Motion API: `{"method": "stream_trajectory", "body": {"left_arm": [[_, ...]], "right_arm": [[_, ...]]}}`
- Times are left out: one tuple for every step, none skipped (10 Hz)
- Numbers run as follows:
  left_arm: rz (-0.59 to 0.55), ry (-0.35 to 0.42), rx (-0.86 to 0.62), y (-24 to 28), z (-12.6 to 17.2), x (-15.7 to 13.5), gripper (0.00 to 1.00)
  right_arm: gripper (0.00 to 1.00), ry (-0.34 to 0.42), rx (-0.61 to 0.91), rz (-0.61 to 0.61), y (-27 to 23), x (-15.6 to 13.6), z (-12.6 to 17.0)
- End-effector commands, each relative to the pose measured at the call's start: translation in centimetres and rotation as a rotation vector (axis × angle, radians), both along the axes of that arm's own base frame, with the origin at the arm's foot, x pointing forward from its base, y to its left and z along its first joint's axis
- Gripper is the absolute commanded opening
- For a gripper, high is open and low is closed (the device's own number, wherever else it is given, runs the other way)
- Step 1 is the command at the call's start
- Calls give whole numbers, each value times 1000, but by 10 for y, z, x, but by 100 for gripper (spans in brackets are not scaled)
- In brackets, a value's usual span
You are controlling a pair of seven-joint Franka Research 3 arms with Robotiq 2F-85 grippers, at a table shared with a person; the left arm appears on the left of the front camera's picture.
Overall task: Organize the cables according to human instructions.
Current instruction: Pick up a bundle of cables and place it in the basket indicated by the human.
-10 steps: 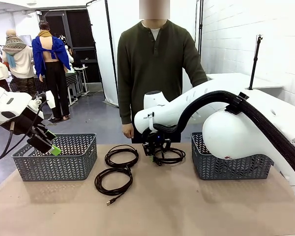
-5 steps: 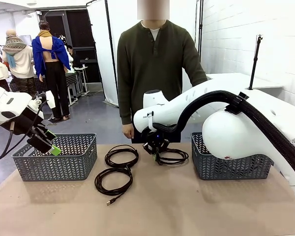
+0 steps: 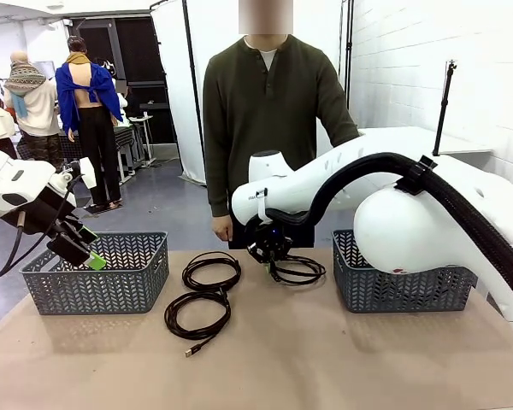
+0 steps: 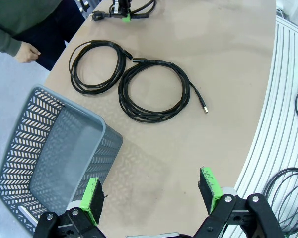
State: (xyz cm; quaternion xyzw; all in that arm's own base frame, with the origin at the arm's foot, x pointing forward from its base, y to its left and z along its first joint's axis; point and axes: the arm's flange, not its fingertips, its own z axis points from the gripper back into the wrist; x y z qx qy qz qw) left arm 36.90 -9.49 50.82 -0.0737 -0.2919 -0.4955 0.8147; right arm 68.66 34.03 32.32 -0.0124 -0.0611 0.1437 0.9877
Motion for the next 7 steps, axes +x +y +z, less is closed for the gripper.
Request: {"method": "stream_trajectory", "body": {"left_arm": [[-12, 3, -16, 3, -1, 1, 100], [-12, 3, -16, 3, -1, 1, 100], [-12, 3, -16, 3, -1, 1, 100], [-12, 3, -16, 3, -1, 1, 100], [-12, 3, -16, 3, -1, 1, 100], [-12, 3, -16, 3, -1, 1, 100], [-12, 3, -16, 3, -1, 1, 100]], "right_arm": [[0, 20, 0, 112, 6, -10, 28], [0, 39, 6, 205, 9, -18, 40], [0, 67, 3, 341, 12, -27, 52], [0, 80, -8, 457, 12, -35, 62], [0, 96, -30, 576, 9, -43, 72], [0, 123, -32, 703, 4, -52, 81], [0, 148, -45, 812, -2, -57, 91]]}}
